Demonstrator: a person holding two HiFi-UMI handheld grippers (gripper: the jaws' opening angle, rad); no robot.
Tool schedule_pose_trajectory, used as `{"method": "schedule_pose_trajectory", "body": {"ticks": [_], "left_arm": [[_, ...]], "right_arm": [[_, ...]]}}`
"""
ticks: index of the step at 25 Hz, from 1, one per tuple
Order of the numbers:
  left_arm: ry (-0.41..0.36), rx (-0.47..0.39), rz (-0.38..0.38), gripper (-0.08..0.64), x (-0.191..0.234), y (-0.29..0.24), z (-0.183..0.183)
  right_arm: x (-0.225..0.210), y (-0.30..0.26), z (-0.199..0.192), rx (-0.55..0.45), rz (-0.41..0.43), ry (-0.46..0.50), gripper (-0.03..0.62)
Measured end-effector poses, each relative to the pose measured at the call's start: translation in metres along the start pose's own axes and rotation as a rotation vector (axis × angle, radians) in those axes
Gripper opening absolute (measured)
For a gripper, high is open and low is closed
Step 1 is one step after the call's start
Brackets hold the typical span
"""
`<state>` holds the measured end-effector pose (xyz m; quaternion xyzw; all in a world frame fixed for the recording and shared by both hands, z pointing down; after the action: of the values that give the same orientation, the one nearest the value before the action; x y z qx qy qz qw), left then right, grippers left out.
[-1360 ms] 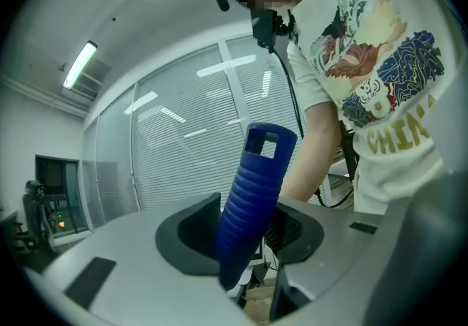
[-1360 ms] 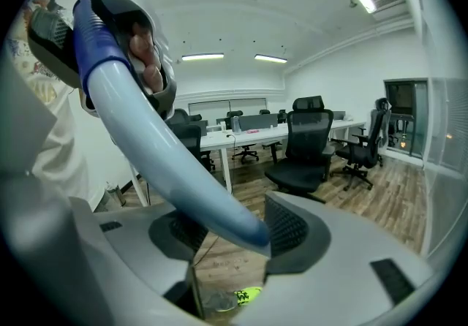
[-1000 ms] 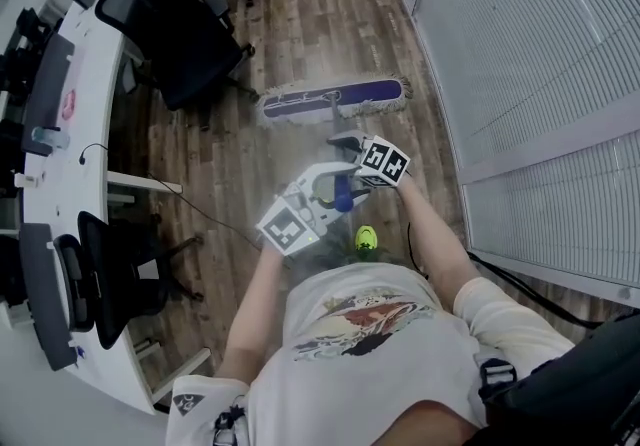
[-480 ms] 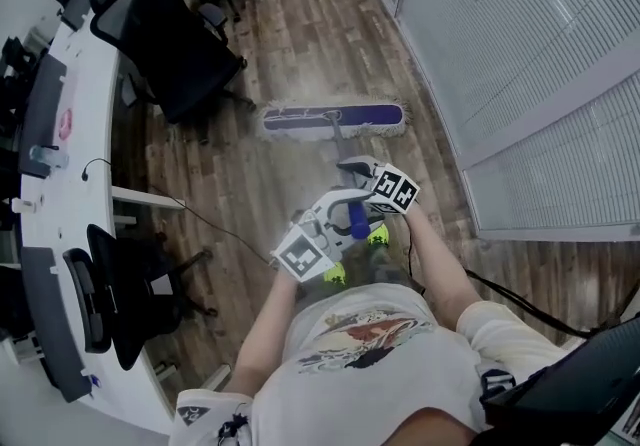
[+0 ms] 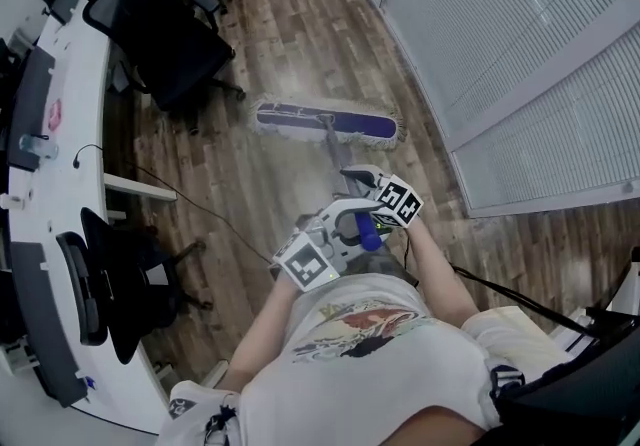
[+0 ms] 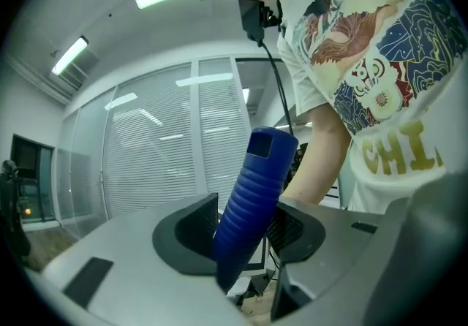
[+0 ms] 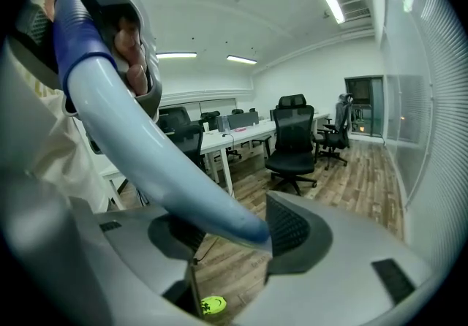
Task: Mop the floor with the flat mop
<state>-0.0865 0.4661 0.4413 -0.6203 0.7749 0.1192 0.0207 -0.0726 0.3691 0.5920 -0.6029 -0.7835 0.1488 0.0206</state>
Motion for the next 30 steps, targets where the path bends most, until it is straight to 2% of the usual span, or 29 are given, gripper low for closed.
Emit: {"method": "schedule_pose_trajectory", "body": {"ticks": [5, 12, 16, 23, 27, 30], "left_arm": [[0.009, -0.019, -0.009, 0.155, -0.015, 0.016, 0.011], [0.0, -0.002, -0.049, 0.155, -0.018, 0.022, 0.005], [0.001, 0.015, -0.065, 0.155, -0.014, 0.024, 0.003], [0.0, -0.025, -0.094, 0.166, -0.013, 0.014, -0.007], [0.004, -0.012, -0.106, 0.178, -0.003, 0.003, -0.02], [0.006, -0.009, -0.086, 0.179, 0.018, 0.0, -0.023]], "right_arm": [[0.025, -0.004, 0.002, 0.012, 0.005, -0.011, 0.21], [0.027, -0.008, -0.006, 0.008, -0.011, -0.01, 0.212], [0.024, -0.011, -0.007, -0.015, -0.012, -0.014, 0.212], [0.017, -0.006, -0.013, -0.009, -0.007, -0.004, 0.212], [-0.001, -0.005, -0.018, 0.019, 0.0, 0.021, 0.212], [-0.021, -0.009, -0.012, -0.014, -0.01, 0.01, 0.212]]}}
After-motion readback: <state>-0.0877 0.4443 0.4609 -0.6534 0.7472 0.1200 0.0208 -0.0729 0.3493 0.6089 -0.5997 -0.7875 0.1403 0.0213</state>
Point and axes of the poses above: the fingertips, and each gripper's own axes: y backward along the fingers, x to its left, z out of its top, the point moved 6 cm from there along y, backward along the fingers, and after that the axes turned 12 degrees about -x, right-handed, at the moved point
